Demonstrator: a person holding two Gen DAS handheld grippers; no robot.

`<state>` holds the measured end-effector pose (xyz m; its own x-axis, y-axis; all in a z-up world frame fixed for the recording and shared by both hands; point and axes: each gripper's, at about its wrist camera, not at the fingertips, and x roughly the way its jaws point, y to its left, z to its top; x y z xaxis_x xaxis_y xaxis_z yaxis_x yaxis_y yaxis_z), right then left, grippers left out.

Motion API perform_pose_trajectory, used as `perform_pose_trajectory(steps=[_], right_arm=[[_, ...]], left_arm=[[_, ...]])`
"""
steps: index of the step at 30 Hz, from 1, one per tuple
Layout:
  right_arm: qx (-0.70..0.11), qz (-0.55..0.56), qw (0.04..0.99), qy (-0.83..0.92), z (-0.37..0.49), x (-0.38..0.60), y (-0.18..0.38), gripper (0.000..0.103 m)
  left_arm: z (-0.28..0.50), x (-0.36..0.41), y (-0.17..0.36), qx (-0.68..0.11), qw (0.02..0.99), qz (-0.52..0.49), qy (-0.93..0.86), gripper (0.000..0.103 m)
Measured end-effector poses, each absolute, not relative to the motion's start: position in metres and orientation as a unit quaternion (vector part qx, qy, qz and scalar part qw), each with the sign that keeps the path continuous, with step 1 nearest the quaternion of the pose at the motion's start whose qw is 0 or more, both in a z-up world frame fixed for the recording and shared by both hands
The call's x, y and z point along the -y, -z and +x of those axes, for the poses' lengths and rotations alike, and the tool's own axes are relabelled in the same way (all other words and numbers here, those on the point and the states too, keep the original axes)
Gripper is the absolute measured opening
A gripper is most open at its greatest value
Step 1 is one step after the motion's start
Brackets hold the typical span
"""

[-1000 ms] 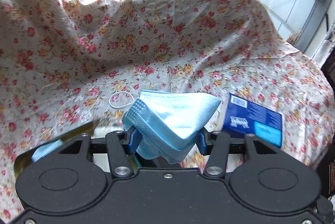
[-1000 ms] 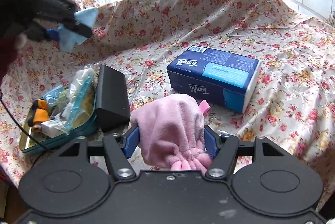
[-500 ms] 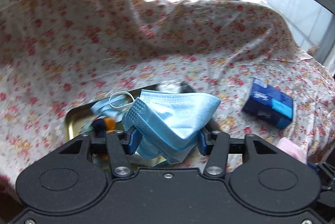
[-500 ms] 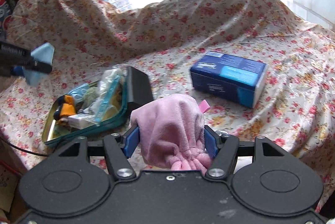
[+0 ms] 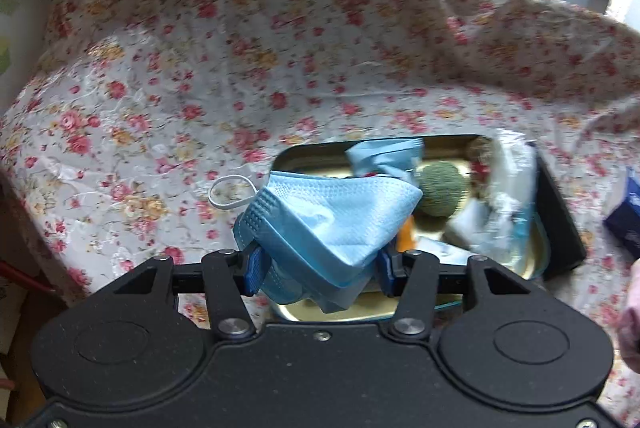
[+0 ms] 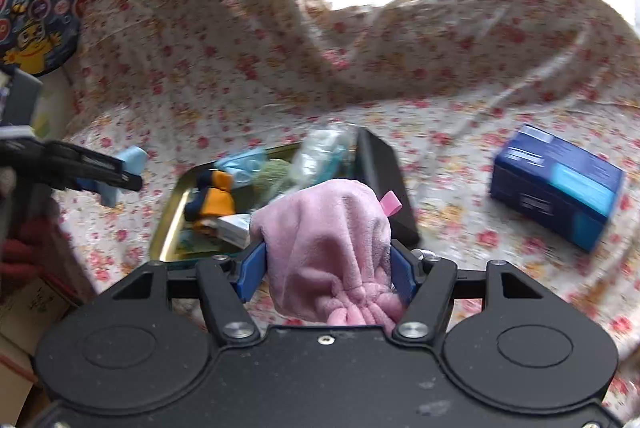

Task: Organize soft objects
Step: 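Lower the mask and pouch into the tray and open both tools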

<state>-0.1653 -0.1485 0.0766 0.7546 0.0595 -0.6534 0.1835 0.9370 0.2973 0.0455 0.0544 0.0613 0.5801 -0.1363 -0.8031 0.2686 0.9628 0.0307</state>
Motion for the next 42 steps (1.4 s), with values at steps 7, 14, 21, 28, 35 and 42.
perform_pose_trajectory(steps=[7,14,21,28,35,42], right_arm=[[-0.357,0.171,0.918,0.01,-0.114,0.138,-0.084,0.063],[-0.363,0.152,0.919,0.001,-0.056,0.129,-0.087,0.063],[-0.38,0.135,0.915,-0.011,-0.004,0.115,-0.075,0.063],[-0.391,0.121,0.912,-0.022,0.028,0.102,-0.062,0.063],[-0.378,0.136,0.915,-0.023,0.037,0.103,-0.06,0.069],[-0.365,0.144,0.92,-0.012,0.027,0.111,-0.067,0.073]], left_arm=[[0.074,-0.063,-0.023,-0.483,0.867,0.054,0.111,0.051],[0.102,-0.052,-0.012,-0.494,0.86,0.032,0.123,0.051],[0.14,-0.043,-0.014,-0.489,0.865,0.026,0.108,0.051],[0.173,-0.041,0.003,-0.529,0.841,0.014,0.11,0.051],[0.174,-0.046,0.013,-0.538,0.836,0.021,0.11,0.077],[0.173,-0.05,0.014,-0.532,0.84,0.015,0.101,0.083]])
